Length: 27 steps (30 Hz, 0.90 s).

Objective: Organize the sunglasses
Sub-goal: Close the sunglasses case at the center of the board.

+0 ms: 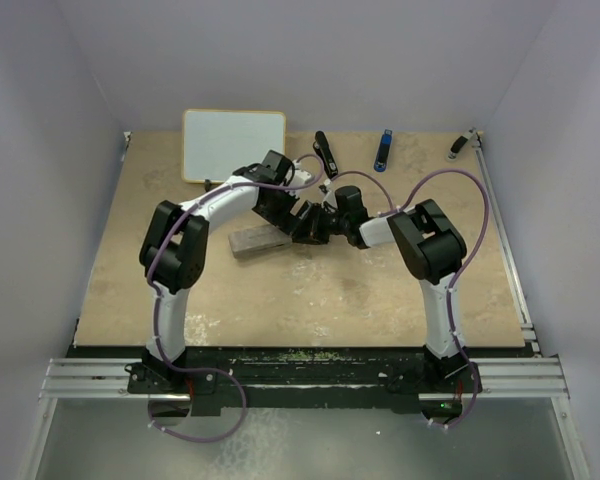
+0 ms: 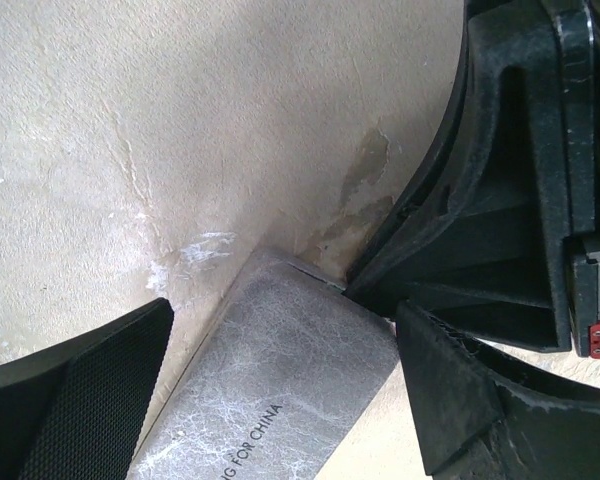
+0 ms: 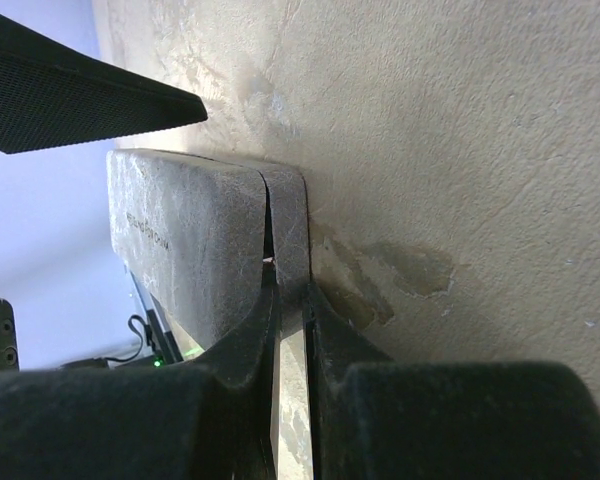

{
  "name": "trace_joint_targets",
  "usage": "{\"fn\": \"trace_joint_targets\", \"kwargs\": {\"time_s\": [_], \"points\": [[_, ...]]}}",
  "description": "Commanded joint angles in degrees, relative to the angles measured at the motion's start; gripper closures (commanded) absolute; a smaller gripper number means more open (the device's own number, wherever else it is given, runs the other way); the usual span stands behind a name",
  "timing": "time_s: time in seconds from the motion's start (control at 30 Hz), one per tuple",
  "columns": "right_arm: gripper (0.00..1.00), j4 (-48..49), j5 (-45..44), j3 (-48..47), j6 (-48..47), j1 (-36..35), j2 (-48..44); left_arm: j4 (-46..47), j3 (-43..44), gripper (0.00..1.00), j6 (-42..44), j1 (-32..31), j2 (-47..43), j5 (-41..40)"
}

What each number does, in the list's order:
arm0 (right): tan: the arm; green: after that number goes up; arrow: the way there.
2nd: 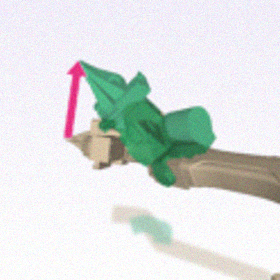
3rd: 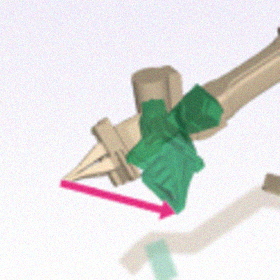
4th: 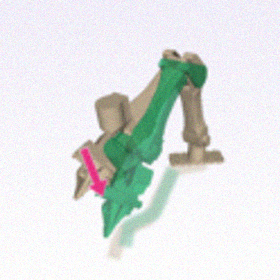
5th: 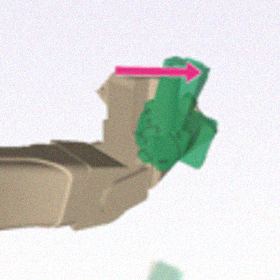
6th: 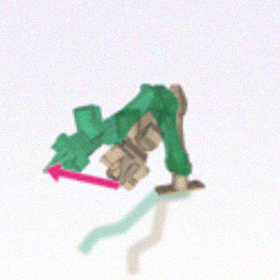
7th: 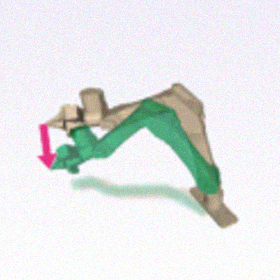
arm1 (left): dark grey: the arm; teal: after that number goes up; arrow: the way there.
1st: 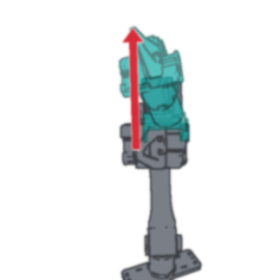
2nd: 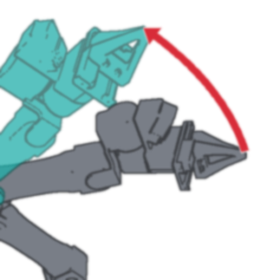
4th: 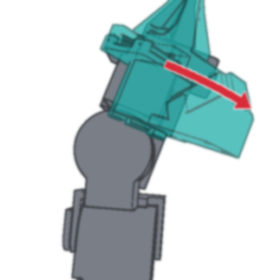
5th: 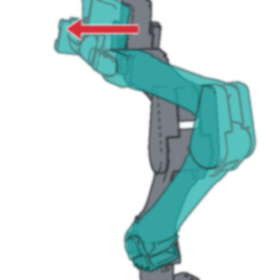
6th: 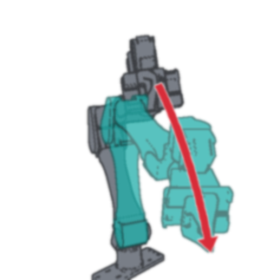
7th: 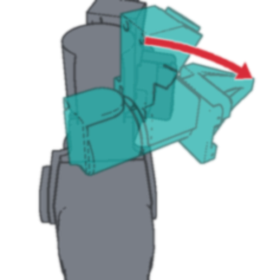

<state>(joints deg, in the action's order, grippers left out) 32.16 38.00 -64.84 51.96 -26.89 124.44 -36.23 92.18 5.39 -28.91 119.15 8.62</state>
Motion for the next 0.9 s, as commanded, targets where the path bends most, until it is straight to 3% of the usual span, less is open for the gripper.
{"fn": "trace_joint_targets", "kwargs": {"time_s": [0.0, 0.2, 0.6, 0.77, 0.87], "points": [[0.89, -5.34, -4.04, 1.98, -2.05, -0.18, -2.17, -0.71, 1.49, 0.07, -1.41, -0.10, 3.53, -7.44], [0.82, -5.00, -4.42, 3.23, -1.11, 0.20, -3.83, 0.86, -2.28, 0.16, -0.87, -0.54, 4.02, -10.51], [0.76, 9.83, 6.72, 9.23, 6.23, 3.98, -1.55, 3.29, -6.83, 0.26, 0.38, -0.54, 2.48, -10.91], [0.62, 18.53, 11.80, 13.39, 10.09, 6.16, -2.66, 3.32, -7.41, 0.29, 0.62, -0.54, 2.95, -10.86], [0.55, 18.83, 13.59, 13.98, 10.00, 6.99, -3.63, 3.39, -7.52, 0.29, 0.57, -0.54, 3.13, -10.24]]}}
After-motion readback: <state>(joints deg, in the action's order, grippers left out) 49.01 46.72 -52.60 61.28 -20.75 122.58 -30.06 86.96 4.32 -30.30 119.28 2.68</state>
